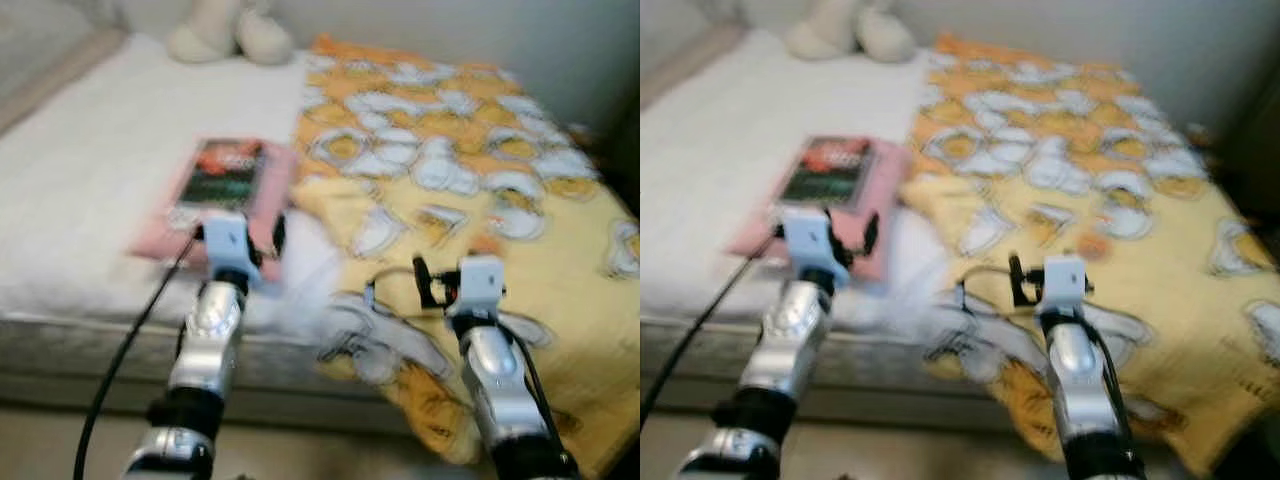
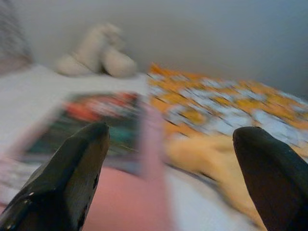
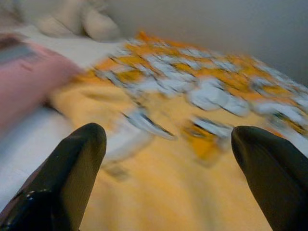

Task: Clean up the room

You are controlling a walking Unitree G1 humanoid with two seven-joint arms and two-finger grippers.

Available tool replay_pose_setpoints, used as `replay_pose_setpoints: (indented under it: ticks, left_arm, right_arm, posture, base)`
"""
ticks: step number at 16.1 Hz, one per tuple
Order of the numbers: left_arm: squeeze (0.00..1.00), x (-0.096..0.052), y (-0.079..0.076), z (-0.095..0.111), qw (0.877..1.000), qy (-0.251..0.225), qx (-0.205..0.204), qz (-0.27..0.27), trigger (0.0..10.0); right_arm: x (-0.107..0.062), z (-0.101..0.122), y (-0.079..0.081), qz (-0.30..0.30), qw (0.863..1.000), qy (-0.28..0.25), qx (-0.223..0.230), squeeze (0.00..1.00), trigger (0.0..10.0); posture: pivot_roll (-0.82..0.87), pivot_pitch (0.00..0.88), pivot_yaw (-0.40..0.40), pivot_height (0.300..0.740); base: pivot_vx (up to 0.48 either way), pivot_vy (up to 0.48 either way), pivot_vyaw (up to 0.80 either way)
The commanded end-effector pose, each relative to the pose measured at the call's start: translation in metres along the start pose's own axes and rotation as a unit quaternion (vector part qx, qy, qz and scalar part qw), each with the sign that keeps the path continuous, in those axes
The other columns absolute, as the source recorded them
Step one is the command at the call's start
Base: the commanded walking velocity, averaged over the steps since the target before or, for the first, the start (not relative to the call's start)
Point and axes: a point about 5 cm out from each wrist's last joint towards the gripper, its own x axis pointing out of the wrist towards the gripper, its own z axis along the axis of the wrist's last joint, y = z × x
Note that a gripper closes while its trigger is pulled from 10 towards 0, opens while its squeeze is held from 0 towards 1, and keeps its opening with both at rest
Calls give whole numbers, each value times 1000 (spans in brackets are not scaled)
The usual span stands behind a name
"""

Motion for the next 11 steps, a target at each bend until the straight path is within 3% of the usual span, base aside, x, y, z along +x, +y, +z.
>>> replay_pose_setpoints:
  ticks: [1, 4, 6, 8, 11]
  left_arm:
    - [0, 1, 5, 3, 1000, -6, 4, 9, 10000]
    - [0, 4, 1, 5, 1000, -5, 22, -1, 10000]
    - [0, 10, 1, 11, 999, -7, 31, -9, 10000]
    - [0, 19, -3, 21, 999, -15, 45, -20, 10000]
    - [0, 30, -12, 28, 998, -12, 54, -35, 10000]
  right_arm:
    - [4, 7, 10, 19, 1000, -17, 5, 0, 10000]
    - [3, 4, 11, 21, 1000, -10, 7, 0, 10000]
    - [2, 3, 11, 19, 1000, -8, 7, 0, 10000]
    - [1, 4, 9, 12, 1000, -9, 5, 0, 10000]
    - [1, 5, 4, -7, 1000, -10, 6, 0, 10000]
  posture:
    - [11, 0, -32, 740]
    - [12, 0, -34, 740]
    - [10, 0, -33, 740]
    - [9, 0, -31, 740]
    - [-1, 0, -23, 740]
  base:
    - [0, 476, 0]
    - [0, 461, 0]
    - [283, 384, 0]
    - [444, 0, 0]
    - [469, 0, -794]
